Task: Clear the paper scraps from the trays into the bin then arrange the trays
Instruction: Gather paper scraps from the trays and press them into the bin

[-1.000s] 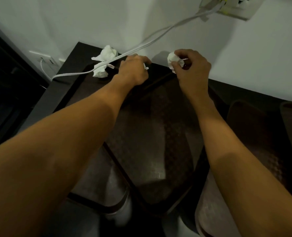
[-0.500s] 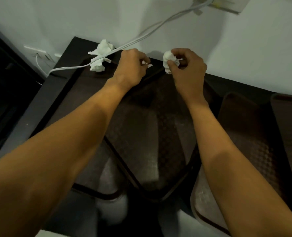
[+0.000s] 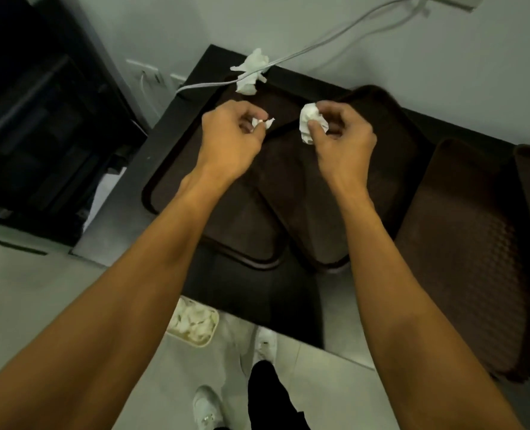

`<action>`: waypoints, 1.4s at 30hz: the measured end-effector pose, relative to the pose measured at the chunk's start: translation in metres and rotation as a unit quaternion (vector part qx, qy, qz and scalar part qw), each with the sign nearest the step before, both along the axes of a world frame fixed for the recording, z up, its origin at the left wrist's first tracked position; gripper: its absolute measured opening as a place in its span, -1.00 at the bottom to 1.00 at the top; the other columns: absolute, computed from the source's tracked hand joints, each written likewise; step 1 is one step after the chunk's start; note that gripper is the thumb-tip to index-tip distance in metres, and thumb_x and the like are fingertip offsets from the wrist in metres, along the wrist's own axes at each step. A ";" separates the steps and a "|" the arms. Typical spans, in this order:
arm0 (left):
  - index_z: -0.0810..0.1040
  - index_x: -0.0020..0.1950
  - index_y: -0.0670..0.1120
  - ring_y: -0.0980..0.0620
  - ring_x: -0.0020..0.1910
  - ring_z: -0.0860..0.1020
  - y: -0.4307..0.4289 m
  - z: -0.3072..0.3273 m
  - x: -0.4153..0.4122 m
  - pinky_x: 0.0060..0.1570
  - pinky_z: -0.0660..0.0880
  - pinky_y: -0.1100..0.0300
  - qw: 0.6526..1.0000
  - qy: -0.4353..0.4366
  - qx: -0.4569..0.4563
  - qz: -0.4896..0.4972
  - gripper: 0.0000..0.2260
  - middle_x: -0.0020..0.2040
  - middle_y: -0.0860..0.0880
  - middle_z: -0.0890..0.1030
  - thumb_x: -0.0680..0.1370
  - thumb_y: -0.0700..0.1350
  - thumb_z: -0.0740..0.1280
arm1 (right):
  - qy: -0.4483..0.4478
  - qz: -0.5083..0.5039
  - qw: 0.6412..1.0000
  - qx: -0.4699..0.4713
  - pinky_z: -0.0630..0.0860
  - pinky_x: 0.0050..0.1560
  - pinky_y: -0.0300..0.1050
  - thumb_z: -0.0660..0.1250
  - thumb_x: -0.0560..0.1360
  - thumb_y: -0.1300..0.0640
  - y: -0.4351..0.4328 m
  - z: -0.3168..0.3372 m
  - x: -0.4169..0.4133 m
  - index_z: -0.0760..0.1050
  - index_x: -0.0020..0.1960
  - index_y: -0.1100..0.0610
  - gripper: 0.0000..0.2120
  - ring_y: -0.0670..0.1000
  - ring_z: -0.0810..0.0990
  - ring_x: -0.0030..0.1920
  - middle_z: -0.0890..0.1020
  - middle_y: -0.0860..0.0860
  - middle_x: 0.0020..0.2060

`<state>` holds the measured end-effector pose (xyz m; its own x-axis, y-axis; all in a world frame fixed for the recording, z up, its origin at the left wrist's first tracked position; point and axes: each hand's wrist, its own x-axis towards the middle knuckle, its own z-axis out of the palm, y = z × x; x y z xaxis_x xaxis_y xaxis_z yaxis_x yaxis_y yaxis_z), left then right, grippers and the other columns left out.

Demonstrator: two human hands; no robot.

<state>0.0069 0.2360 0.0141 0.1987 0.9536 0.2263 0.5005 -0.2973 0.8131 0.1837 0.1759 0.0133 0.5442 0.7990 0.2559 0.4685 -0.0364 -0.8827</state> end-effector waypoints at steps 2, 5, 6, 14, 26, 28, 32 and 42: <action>0.72 0.03 0.00 0.15 -0.17 0.62 -0.021 0.005 -0.026 -0.12 0.56 0.40 1.000 -0.006 0.002 0.012 -0.89 -0.06 0.09 0.66 0.52 -0.13 0.46 | 0.007 0.010 1.000 0.003 0.61 -0.02 -0.31 0.50 0.50 0.21 -0.019 0.004 -0.025 0.67 0.17 0.10 -0.75 -0.15 0.68 0.03 0.70 -0.05 0.07; 0.72 0.03 0.01 0.16 -0.16 0.62 -0.051 0.014 -0.063 -0.12 0.55 0.41 1.000 -0.002 0.000 0.029 -0.88 -0.05 0.09 0.66 0.52 -0.13 0.46 | 0.013 0.025 1.000 0.008 0.64 0.03 -0.24 0.51 0.51 0.20 -0.045 0.011 -0.061 0.66 0.17 0.08 -0.75 -0.15 0.68 0.06 0.69 -0.06 0.08; 0.72 0.03 0.02 0.17 -0.16 0.62 -0.062 0.017 -0.076 -0.11 0.56 0.40 0.999 -0.001 0.001 0.037 -0.88 -0.04 0.09 0.66 0.52 -0.12 0.47 | 0.012 0.030 0.999 0.009 0.64 0.04 -0.22 0.51 0.51 0.19 -0.055 0.013 -0.074 0.66 0.18 0.07 -0.75 -0.15 0.67 0.07 0.69 -0.07 0.08; 0.69 0.04 0.05 0.14 -0.16 0.63 -0.146 0.024 -0.171 -0.09 0.62 0.22 0.997 -0.008 -0.005 0.073 -0.86 -0.09 0.08 0.67 0.51 -0.11 0.44 | 0.016 0.086 0.996 0.020 0.62 0.06 -0.26 0.50 0.51 0.18 -0.122 0.021 -0.172 0.66 0.18 0.07 -0.75 -0.20 0.65 0.07 0.68 -0.08 0.07; 0.66 0.16 -0.01 0.12 -0.15 0.61 -0.240 -0.027 -0.278 -0.04 0.61 0.21 0.981 -0.023 -0.055 0.183 -0.76 0.00 0.04 0.65 0.50 -0.18 0.41 | 0.039 0.205 0.978 -0.032 0.56 -0.04 -0.38 0.48 0.52 0.24 -0.188 -0.019 -0.285 0.65 0.19 0.12 -0.75 -0.14 0.66 0.05 0.68 -0.02 0.07; 0.67 0.17 -0.01 0.15 -0.16 0.61 -0.250 -0.044 -0.290 -0.04 0.60 0.26 0.977 -0.014 -0.070 0.200 -0.76 0.04 0.03 0.65 0.51 -0.18 0.42 | 0.045 0.222 0.972 -0.057 0.55 -0.06 -0.39 0.49 0.52 0.25 -0.194 -0.034 -0.297 0.65 0.19 0.11 -0.75 -0.17 0.66 0.03 0.67 -0.02 0.07; 0.68 0.15 0.01 0.20 -0.14 0.59 -0.263 -0.078 -0.304 -0.07 0.56 0.39 0.965 0.007 -0.113 0.235 -0.80 0.08 0.05 0.60 0.55 -0.15 0.43 | 0.062 0.259 0.958 -0.105 0.56 -0.05 -0.41 0.48 0.53 0.27 -0.200 -0.064 -0.315 0.64 0.17 0.07 -0.76 -0.25 0.63 0.01 0.65 -0.04 0.08; 0.73 0.05 -0.08 0.17 -0.20 0.57 -0.287 -0.197 -0.305 -0.11 0.52 0.40 0.928 0.034 -0.210 0.305 -0.89 -0.03 0.01 0.63 0.59 -0.15 0.41 | 0.030 0.332 0.922 -0.195 0.61 -0.05 -0.31 0.49 0.51 0.25 -0.195 -0.195 -0.318 0.66 0.14 0.11 -0.79 -0.14 0.66 -0.01 0.67 -0.05 0.03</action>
<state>-0.2984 -0.0510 -0.1833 -0.4074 0.8947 -0.1833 0.5257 0.3938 0.7540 -0.1340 -0.0190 -0.1821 -0.0949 0.9860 -0.1372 0.4522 -0.0801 -0.8883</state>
